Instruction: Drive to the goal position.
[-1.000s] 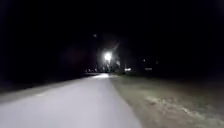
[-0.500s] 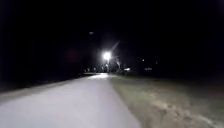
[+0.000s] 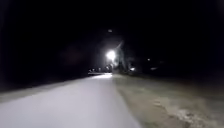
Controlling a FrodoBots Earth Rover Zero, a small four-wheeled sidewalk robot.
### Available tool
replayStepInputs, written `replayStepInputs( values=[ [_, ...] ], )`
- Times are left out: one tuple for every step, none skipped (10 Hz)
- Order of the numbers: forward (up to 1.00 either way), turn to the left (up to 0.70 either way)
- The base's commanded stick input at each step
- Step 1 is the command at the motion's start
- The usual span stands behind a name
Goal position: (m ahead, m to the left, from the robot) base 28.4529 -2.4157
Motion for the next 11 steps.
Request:
replayStepInputs(
  values=[
    [1.0,0.0],
    [1.0,0.0],
    [1.0,0.0],
    [1.0,0.0],
    [1.0,0.0],
    [1.0,0.0],
    [1.0,0.0],
    [1.0,0.0],
    [1.0,0.0],
    [1.0,0.0],
    [1.0,0.0]
  ],
)
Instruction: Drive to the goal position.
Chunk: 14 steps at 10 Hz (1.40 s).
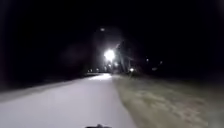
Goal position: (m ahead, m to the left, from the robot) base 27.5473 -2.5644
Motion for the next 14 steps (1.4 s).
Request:
replayStepInputs(
  values=[
    [1.0,0.15],
    [1.0,0.27],
    [1.0,0.27],
    [1.0,0.27],
    [1.0,0.21],
    [1.0,0.03],
    [1.0,0.23],
    [1.0,0.27],
    [1.0,0.27],
    [1.0,0.27],
    [1.0,0.22],
    [1.0,0.04],
    [1.0,0.0],
    [1.0,0.0]
  ],
)
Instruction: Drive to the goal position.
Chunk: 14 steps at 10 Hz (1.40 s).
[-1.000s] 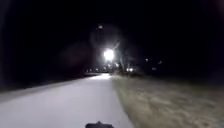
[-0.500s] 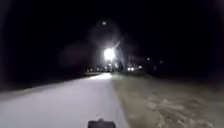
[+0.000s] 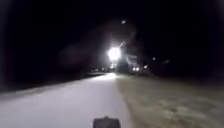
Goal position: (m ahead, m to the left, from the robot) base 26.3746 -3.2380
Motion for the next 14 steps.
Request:
replayStepInputs(
  values=[
    [1.0,0.21],
    [1.0,0.27],
    [1.0,0.22],
    [1.0,0.09],
    [1.0,0.0],
    [1.0,0.0],
    [1.0,0.0],
    [1.0,0.0],
    [1.0,0.0],
    [1.0,0.0],
    [1.0,-0.23],
    [1.0,-0.27],
    [1.0,-0.07],
    [1.0,0.0]
  ],
)
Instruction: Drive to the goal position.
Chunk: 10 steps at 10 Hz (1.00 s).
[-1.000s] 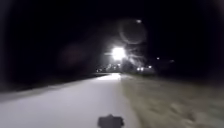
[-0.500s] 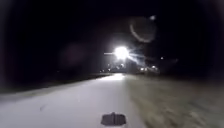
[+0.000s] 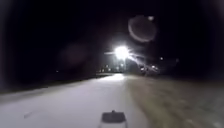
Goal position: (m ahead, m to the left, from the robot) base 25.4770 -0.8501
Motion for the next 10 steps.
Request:
replayStepInputs(
  values=[
    [1.0,0.0],
    [1.0,0.0],
    [1.0,0.0],
    [1.0,0.0],
    [1.0,0.0],
    [1.0,0.0],
    [1.0,0.0],
    [1.0,0.0],
    [1.0,0.0],
    [1.0,0.0]
  ],
)
